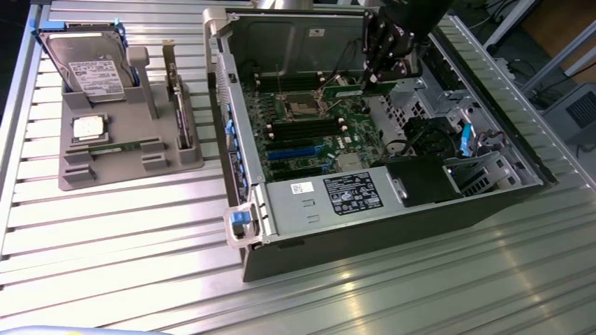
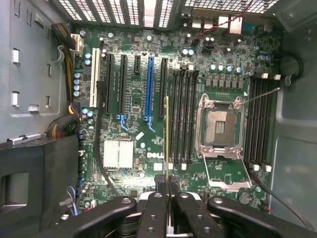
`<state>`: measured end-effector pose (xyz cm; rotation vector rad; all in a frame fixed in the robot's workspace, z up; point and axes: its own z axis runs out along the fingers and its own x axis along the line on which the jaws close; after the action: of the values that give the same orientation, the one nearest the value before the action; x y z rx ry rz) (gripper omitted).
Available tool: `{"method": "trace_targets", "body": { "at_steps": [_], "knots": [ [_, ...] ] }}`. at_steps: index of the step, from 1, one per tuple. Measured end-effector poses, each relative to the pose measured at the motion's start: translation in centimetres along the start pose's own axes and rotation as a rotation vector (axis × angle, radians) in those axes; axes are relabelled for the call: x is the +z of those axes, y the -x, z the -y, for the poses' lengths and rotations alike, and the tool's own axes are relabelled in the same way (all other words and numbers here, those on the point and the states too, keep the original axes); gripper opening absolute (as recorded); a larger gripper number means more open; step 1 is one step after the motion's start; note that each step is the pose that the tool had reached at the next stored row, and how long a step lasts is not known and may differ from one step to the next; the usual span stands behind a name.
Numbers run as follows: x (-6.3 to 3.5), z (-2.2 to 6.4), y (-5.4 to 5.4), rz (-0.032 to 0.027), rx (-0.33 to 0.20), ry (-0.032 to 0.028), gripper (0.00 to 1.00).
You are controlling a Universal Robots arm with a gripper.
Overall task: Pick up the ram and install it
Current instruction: 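Insert the ram into the slot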
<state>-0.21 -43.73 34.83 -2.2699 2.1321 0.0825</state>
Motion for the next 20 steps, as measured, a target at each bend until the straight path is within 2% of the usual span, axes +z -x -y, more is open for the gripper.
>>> {"method": "trace_targets", "body": {
  "at_steps": [20],
  "knots": [
    [1.35,0.02,-0.1,-0.0001,0.0,0.0,0.12]
  ]
}}
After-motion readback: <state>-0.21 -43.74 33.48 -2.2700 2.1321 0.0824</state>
